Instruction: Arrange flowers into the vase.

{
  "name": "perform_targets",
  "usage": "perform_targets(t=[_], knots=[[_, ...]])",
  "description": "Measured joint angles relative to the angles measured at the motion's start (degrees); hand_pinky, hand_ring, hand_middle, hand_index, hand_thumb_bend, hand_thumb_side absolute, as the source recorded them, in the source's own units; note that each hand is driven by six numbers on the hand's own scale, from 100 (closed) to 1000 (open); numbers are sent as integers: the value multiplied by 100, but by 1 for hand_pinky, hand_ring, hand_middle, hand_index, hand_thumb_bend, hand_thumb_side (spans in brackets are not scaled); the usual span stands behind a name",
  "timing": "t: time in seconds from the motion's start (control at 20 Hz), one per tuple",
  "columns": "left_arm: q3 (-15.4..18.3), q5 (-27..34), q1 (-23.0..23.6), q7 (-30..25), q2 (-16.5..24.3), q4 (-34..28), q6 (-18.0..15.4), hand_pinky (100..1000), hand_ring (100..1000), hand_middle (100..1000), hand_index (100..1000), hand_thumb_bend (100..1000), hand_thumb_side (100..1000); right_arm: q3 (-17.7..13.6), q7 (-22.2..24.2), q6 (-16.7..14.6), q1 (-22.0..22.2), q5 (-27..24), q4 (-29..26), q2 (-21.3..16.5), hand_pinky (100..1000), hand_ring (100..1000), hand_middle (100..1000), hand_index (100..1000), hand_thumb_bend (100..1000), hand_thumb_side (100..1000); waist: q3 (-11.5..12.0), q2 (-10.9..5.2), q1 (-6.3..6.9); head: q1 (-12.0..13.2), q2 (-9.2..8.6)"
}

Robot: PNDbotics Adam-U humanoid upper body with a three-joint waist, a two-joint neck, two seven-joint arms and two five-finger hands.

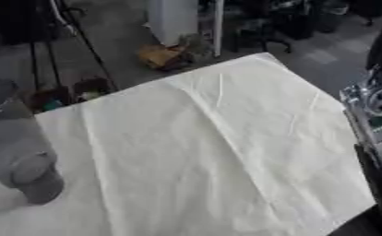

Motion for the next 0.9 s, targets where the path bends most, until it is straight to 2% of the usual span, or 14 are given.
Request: perform_targets(t=[0.35,0.9], knots=[[87,-183,-243,77,-2,145,-77,100,100,100,100,216,542,0,9,-8,-5,-16,0,0,788,892,854,908,100,1000,-48,-43,17,66,-1],[141,-276,-435,213,-116,576,-212,100,100,100,100,219,542,3,32,-26,-69,-43,0,0,789,893,854,909,100,1000,-215,-23,98,183,-105]])
